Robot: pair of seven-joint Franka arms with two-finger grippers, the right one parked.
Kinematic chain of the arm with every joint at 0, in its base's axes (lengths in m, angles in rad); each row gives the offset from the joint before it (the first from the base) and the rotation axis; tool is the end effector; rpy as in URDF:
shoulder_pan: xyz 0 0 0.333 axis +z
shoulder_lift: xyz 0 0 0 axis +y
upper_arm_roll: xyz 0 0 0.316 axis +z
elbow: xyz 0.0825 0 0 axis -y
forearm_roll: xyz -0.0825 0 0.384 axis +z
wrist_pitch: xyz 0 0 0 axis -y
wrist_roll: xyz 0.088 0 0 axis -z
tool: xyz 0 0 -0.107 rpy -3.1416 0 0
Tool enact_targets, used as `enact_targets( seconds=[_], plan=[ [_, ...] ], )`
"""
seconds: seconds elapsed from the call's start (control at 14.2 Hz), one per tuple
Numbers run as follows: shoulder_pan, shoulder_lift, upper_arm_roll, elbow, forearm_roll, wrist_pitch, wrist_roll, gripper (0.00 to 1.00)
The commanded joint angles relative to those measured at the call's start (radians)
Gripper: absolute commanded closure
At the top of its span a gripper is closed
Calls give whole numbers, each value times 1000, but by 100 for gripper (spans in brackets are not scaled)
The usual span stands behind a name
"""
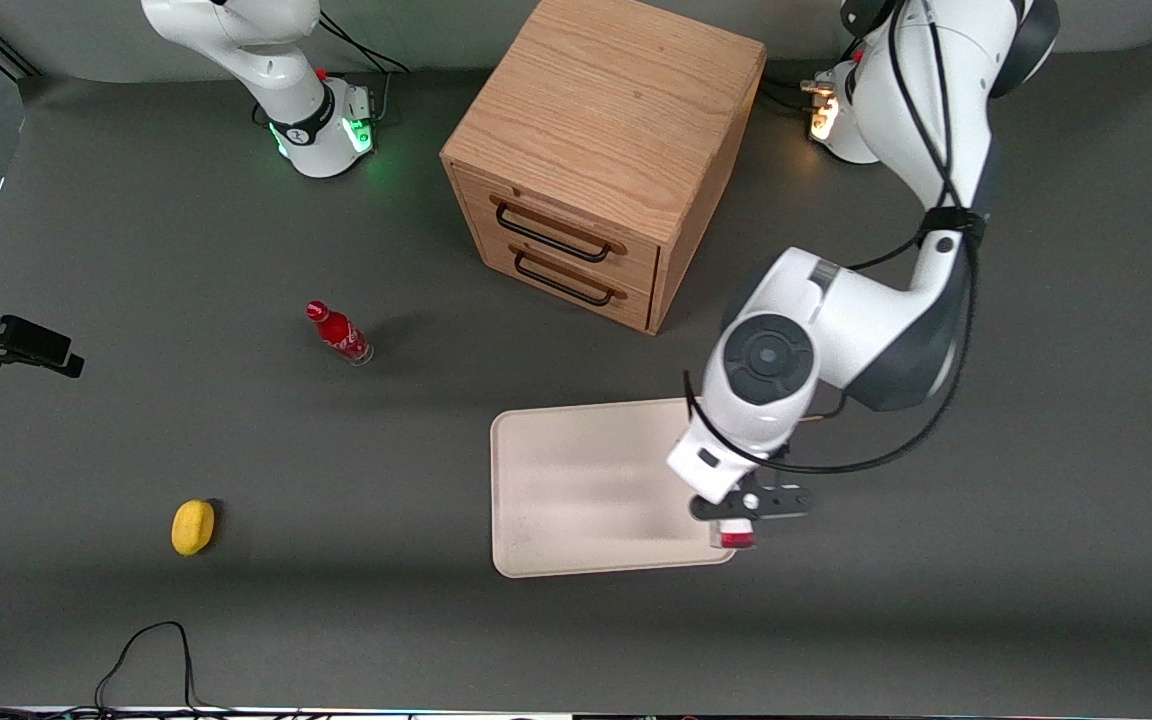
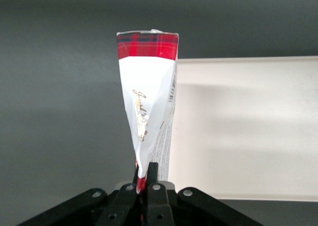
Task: Place red cookie box on tray
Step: 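Lift the cookie box upright and carry it over the white tray, then lower the held cookie box onto the tray's edge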
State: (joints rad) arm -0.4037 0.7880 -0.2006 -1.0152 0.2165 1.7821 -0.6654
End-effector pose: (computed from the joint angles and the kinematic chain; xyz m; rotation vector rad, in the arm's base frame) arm 0.6636 -0.3725 0.3869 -3.0775 -0.1110 -0.0515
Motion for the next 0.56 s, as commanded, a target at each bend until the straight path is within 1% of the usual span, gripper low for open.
enact_targets(
  seconds=[0.0, 0.14, 0.28, 0.49],
  plan=[
    [3, -9, -16, -124, 21, 119, -93, 100],
    [-6, 0, -16, -187, 32, 192, -150, 100],
    [-6, 2, -16, -245, 60, 270, -152, 100],
    [-6, 13, -6, -272, 69, 333, -157, 100]
  ],
)
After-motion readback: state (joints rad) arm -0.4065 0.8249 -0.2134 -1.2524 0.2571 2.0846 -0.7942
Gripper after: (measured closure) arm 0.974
